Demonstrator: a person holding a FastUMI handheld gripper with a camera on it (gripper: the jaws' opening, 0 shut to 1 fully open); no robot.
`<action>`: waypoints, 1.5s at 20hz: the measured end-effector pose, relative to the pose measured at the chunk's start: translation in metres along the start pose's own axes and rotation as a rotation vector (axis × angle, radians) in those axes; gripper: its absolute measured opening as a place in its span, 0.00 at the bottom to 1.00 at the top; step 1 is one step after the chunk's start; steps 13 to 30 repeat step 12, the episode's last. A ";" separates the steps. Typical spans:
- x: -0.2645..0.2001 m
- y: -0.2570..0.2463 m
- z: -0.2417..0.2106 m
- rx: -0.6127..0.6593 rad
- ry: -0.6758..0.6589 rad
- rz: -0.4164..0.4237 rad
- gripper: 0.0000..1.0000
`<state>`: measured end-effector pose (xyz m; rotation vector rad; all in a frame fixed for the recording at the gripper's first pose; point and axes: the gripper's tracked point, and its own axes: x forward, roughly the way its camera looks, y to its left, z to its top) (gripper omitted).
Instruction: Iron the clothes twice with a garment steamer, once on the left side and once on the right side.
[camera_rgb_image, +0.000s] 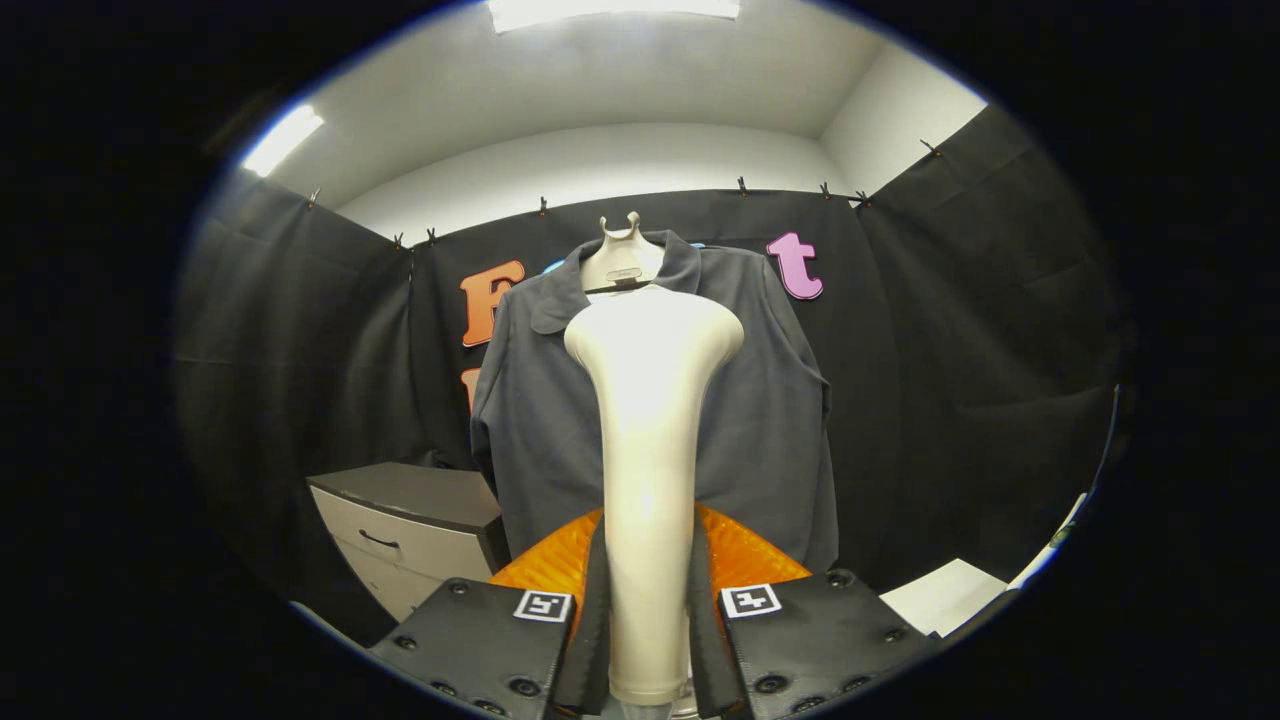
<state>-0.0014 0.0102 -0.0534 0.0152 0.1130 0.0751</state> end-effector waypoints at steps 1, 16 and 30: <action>0.000 0.000 -0.001 0.002 0.002 0.003 0.40; 0.003 0.009 -0.007 0.004 0.015 0.008 0.41; 0.003 0.009 -0.007 0.004 0.015 0.008 0.41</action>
